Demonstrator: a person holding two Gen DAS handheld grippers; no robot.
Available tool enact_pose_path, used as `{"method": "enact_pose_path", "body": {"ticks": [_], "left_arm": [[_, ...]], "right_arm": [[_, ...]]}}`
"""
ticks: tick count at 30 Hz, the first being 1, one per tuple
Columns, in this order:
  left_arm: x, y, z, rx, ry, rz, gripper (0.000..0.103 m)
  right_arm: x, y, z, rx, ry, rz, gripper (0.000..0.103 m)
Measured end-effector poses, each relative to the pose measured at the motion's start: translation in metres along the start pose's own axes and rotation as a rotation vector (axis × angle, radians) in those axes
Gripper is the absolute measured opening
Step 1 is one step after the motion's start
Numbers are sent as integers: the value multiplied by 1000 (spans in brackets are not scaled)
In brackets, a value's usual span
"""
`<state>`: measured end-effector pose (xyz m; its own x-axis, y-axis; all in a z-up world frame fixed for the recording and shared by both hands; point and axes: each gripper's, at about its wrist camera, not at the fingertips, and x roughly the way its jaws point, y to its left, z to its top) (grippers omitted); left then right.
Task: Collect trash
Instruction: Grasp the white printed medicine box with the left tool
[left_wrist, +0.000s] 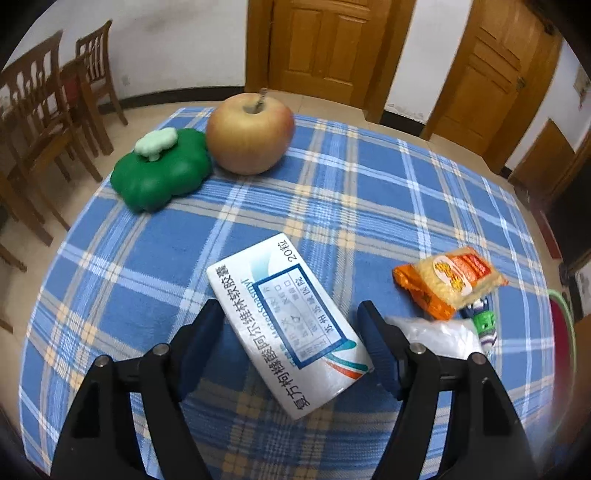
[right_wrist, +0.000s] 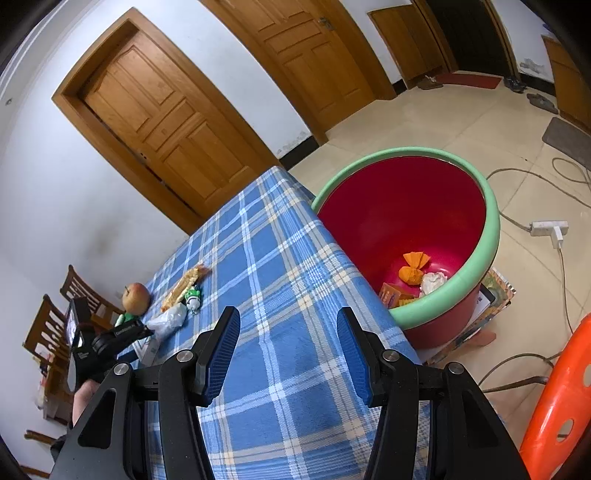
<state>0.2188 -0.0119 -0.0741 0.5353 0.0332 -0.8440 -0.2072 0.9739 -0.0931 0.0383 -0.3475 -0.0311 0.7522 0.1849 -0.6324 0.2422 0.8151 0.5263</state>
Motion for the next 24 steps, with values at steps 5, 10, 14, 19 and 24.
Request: {"method": "enact_pose_path", "body": {"ticks": [5,10,14,19,24], "left_arm": [[-7,1,-6,38,-7,-66,65],[-17,13,-13,100,-11,-105,63],[-28,30,-11,127,-43,-110,63],[-38,46,-6,163,-113,-83,63],[-39,59,-5,175,-156,-68,63]], "right_arm": [[-2,5,-1,-8,1,1,56],[-6,17,-1,-42,-2,-1,56],[-10,37,-1,-99,-6,4,59],[-5,72,-2,-193,5,13,69],[15,106,-10,-276,46,12,77]]}}
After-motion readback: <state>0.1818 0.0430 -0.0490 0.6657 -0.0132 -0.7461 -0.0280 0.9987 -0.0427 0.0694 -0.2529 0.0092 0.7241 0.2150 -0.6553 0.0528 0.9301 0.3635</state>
